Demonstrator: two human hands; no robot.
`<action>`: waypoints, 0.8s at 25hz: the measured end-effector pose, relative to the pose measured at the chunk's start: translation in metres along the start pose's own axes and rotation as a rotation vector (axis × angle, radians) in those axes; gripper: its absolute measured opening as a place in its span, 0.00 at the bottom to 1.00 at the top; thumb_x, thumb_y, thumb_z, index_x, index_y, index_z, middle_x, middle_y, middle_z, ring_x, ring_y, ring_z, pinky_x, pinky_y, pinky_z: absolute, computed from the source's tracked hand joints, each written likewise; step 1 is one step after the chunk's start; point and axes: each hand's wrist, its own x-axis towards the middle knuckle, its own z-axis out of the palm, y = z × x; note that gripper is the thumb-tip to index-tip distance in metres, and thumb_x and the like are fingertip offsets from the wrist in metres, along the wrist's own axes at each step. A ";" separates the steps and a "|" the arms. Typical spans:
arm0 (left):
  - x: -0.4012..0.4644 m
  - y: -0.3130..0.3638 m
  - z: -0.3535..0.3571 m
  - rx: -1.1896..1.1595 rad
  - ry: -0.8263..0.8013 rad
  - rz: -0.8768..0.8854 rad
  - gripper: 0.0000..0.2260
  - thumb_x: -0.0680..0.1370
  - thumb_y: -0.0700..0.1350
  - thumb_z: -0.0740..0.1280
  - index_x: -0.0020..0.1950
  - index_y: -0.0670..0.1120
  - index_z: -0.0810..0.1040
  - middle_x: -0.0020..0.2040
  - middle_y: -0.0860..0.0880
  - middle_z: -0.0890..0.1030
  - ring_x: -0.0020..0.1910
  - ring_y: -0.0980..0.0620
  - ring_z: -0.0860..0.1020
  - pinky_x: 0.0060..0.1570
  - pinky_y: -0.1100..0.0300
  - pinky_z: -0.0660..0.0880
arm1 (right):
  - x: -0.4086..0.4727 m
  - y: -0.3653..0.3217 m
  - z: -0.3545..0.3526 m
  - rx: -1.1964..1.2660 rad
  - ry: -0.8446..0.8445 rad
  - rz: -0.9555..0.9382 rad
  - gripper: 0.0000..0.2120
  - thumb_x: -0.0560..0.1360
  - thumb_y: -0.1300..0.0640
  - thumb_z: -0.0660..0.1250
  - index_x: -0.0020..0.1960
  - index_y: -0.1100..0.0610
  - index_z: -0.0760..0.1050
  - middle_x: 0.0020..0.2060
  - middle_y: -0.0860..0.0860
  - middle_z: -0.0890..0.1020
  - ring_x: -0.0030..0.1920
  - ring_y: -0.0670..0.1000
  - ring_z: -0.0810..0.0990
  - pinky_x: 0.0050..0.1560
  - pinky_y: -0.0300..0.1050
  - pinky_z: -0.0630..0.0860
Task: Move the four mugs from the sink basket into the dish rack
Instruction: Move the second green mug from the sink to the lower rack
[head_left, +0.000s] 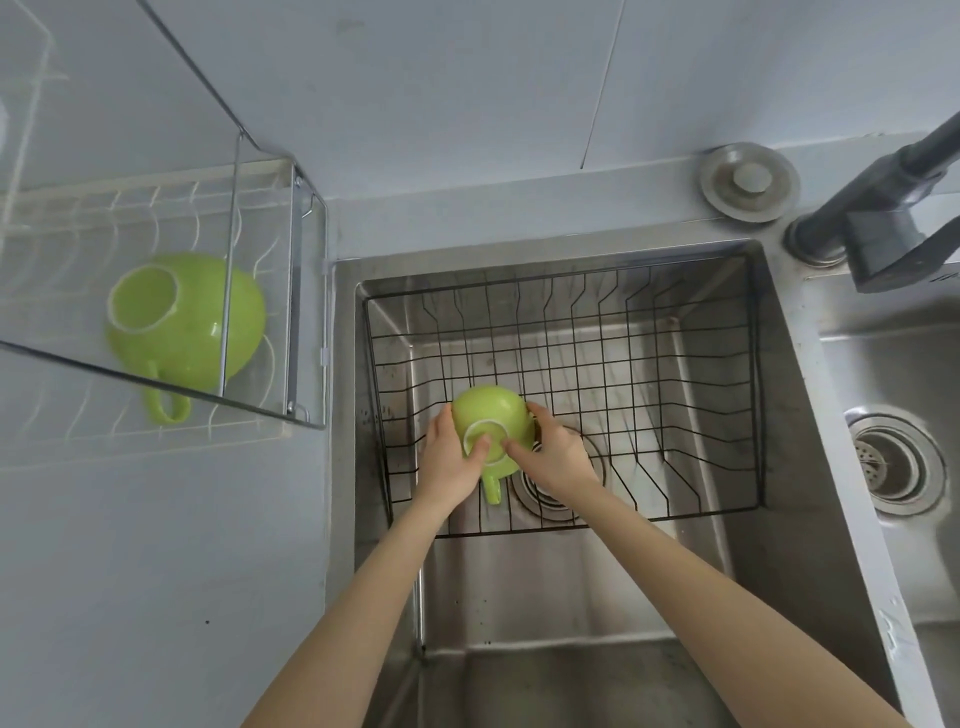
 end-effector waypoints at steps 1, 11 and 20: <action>0.000 0.001 0.000 0.007 0.001 -0.004 0.26 0.75 0.45 0.63 0.70 0.40 0.59 0.69 0.38 0.66 0.67 0.41 0.66 0.67 0.47 0.65 | -0.001 0.000 0.000 0.021 0.009 0.007 0.30 0.74 0.51 0.64 0.72 0.54 0.59 0.61 0.59 0.77 0.62 0.58 0.74 0.60 0.47 0.71; -0.023 0.024 -0.019 0.015 -0.057 0.141 0.29 0.72 0.43 0.65 0.71 0.45 0.60 0.66 0.43 0.66 0.66 0.44 0.68 0.66 0.50 0.67 | -0.030 -0.005 -0.018 0.180 0.155 0.025 0.27 0.73 0.49 0.65 0.70 0.53 0.65 0.59 0.54 0.79 0.62 0.56 0.75 0.63 0.49 0.71; -0.092 0.009 -0.040 0.051 -0.083 0.347 0.43 0.69 0.43 0.71 0.74 0.48 0.45 0.71 0.43 0.58 0.70 0.47 0.60 0.72 0.58 0.56 | -0.098 -0.030 -0.048 0.165 0.175 -0.128 0.22 0.75 0.49 0.63 0.66 0.57 0.69 0.57 0.58 0.80 0.59 0.56 0.76 0.57 0.45 0.71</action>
